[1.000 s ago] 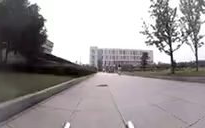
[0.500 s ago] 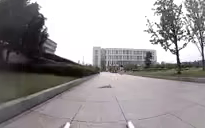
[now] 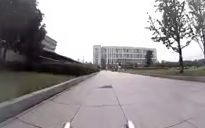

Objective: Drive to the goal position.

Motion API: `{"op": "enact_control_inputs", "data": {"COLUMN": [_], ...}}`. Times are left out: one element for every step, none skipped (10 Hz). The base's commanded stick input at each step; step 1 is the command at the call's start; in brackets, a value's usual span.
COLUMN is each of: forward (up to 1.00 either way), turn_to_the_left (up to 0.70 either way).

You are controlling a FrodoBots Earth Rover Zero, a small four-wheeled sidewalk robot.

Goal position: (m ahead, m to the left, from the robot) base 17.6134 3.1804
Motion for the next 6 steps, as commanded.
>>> {"op": "enact_control_inputs", "data": {"forward": [0.60,0.60,0.60,0.60,0.60,0.60], "turn_to_the_left": [0.00,0.00,0.00,0.00,0.02,0.15]}}
